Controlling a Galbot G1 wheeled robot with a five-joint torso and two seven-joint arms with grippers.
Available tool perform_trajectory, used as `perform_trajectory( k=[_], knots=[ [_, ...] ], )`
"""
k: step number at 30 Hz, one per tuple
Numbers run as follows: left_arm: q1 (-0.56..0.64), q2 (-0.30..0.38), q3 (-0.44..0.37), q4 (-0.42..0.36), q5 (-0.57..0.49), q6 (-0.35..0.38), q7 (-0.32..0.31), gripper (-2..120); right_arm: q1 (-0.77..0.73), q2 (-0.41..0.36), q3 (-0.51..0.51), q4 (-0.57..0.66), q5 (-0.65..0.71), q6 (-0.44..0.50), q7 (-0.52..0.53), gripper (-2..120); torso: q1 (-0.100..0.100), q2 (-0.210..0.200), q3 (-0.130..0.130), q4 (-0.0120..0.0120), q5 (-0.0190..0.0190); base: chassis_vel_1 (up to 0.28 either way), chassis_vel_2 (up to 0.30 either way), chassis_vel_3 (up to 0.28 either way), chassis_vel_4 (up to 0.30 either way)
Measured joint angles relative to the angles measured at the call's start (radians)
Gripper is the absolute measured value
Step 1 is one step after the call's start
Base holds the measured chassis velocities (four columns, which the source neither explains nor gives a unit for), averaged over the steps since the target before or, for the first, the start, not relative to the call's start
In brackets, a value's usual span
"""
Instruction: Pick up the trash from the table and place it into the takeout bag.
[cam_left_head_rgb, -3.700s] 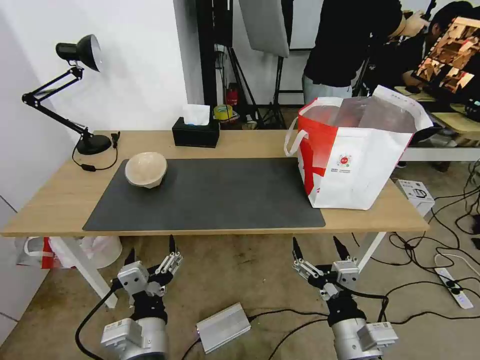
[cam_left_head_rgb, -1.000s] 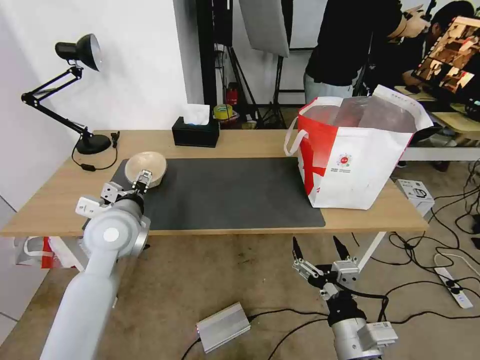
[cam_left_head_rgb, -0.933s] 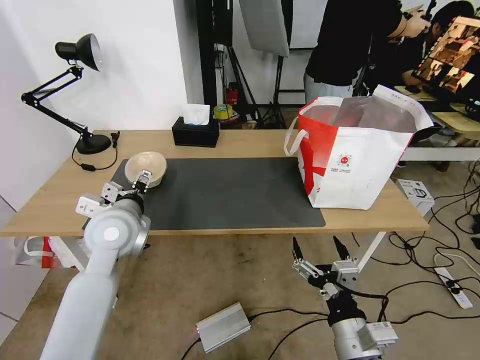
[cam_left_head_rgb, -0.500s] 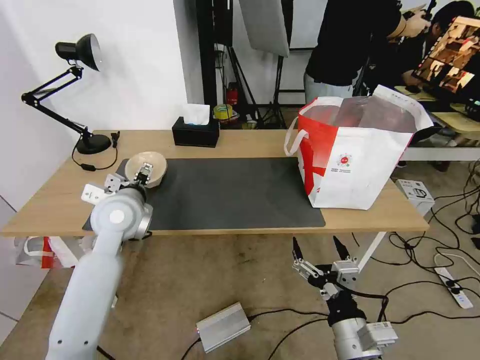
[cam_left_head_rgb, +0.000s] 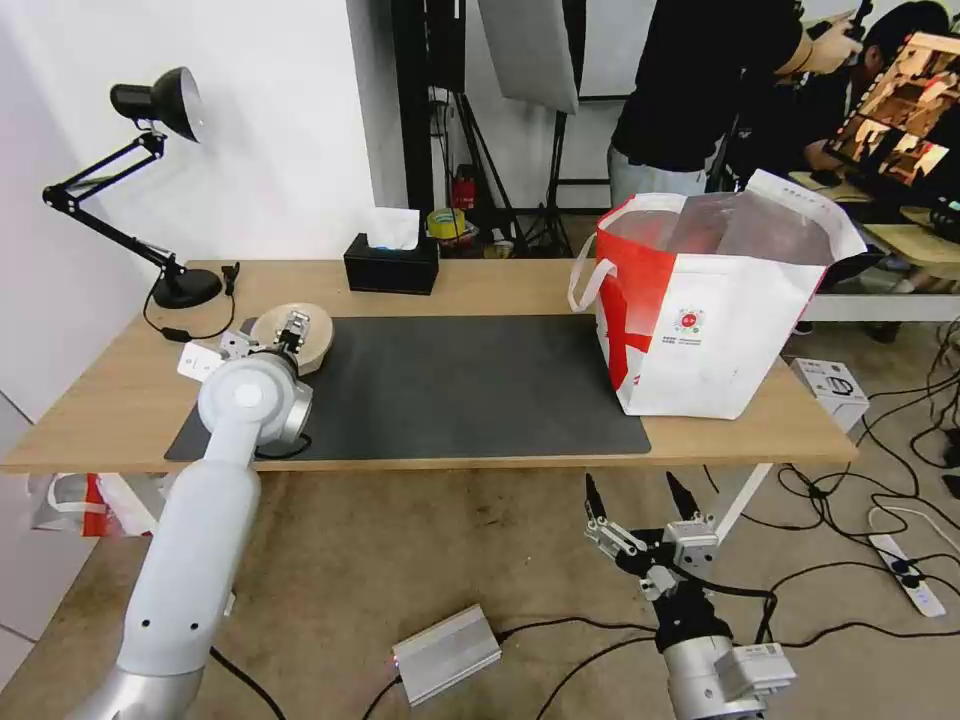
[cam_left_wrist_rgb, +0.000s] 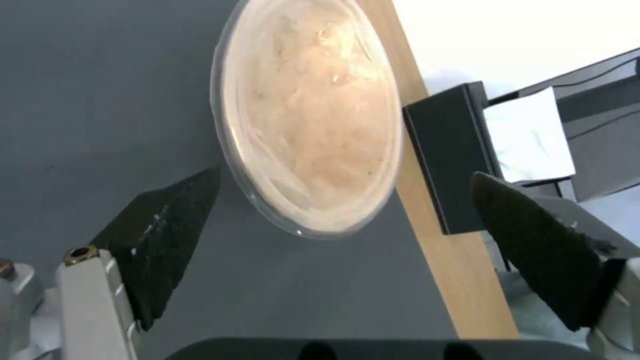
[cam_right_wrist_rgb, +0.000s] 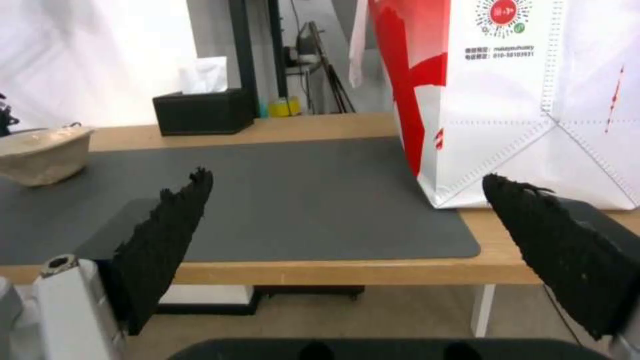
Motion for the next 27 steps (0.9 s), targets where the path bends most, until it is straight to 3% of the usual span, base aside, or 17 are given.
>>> perform_trajectory(
  k=[10,27],
  knots=[
    [-0.007,-0.001,-0.006,0.015,0.007,0.0,-0.01,100,0.0,0.0,0.0,0.0,0.0,0.0,0.0,100,0.0,0.0,0.0,0.0,0.0,0.0,0.0,0.0,0.0],
    [-0.083,-0.055,0.015,0.147,0.078,0.06,-0.04,100,0.0,0.0,0.0,0.0,0.0,0.0,0.0,100,0.0,0.0,0.0,0.0,0.0,0.0,0.0,0.0,0.0]
  ],
)
